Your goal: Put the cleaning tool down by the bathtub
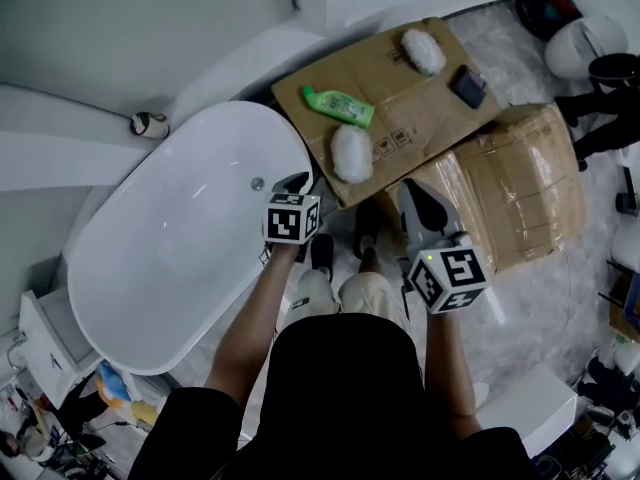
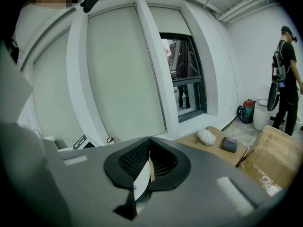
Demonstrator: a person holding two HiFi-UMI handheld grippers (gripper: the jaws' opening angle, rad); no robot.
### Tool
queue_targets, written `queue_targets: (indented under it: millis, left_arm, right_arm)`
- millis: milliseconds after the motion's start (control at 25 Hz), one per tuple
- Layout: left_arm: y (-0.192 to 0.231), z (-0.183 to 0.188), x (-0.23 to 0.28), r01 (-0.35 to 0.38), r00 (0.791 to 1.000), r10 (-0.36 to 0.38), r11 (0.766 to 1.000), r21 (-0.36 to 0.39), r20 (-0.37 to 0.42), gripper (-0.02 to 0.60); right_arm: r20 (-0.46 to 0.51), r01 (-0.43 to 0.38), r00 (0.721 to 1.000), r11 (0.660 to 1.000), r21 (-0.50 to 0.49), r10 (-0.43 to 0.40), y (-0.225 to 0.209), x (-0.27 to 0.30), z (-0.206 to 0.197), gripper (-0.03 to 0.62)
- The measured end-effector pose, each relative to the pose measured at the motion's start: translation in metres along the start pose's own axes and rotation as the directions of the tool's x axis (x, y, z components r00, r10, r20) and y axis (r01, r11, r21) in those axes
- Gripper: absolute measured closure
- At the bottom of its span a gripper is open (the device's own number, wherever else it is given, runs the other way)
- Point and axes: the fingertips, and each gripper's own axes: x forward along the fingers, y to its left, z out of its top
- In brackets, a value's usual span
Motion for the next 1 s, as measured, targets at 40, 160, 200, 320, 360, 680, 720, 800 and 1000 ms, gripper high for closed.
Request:
queue_targets:
  millis: [40, 160, 200, 320, 360, 680, 720, 800, 1000]
  left_arm:
    - [-0.001, 0.004, -0.005, 0.006, 1.000, -0.006, 1.000, -0.002, 0.010, 0.476]
    - [-0.005, 0.016, -0.020, 0.023, 0.999, -0.023, 1.000, -0.002, 0.041, 0.495]
    - [-0.007, 0.020, -0.025, 0.025, 0.998, -0.026, 1.000, 0.003, 0.053, 0.498]
    - [-0.010, 0.036, -0.042, 0.029, 0.995, -0.031, 0.999, 0.022, 0.090, 0.509]
    - [-0.011, 0.041, -0.048, 0.031, 0.994, -0.033, 0.999, 0.026, 0.103, 0.513]
    - [-0.028, 0.086, -0.090, 0.042, 0.977, -0.053, 0.997, 0.062, 0.205, 0.550]
    - [-0.031, 0.092, -0.095, 0.044, 0.973, -0.057, 0.997, 0.067, 0.223, 0.557]
    - [-0.038, 0.103, -0.106, 0.049, 0.964, -0.069, 0.995, 0.082, 0.257, 0.560]
    - [-0.049, 0.123, -0.129, 0.055, 0.944, -0.090, 0.992, 0.117, 0.317, 0.571]
  right_arm:
    - [0.005, 0.000, 1.000, 1.000, -0.003, 0.000, 0.003, -0.001, 0.002, 0.585]
    - [0.024, 0.000, 1.000, 1.000, -0.014, 0.000, 0.011, -0.006, 0.011, 0.585]
    - [0.034, 0.000, 0.999, 1.000, -0.017, 0.000, 0.012, -0.008, 0.014, 0.586]
    - [0.062, 0.003, 0.998, 1.000, -0.021, -0.001, 0.017, -0.012, 0.022, 0.585]
    - [0.069, 0.003, 0.998, 1.000, -0.023, -0.002, 0.018, -0.013, 0.025, 0.586]
    - [0.119, -0.002, 0.993, 0.998, -0.068, 0.010, 0.035, -0.018, 0.056, 0.585]
    - [0.126, -0.004, 0.992, 0.997, -0.077, 0.013, 0.038, -0.020, 0.060, 0.586]
    - [0.143, -0.005, 0.990, 0.996, -0.090, 0.018, 0.044, -0.024, 0.067, 0.586]
    - [0.168, -0.009, 0.985, 0.994, -0.113, 0.028, 0.059, -0.033, 0.077, 0.586]
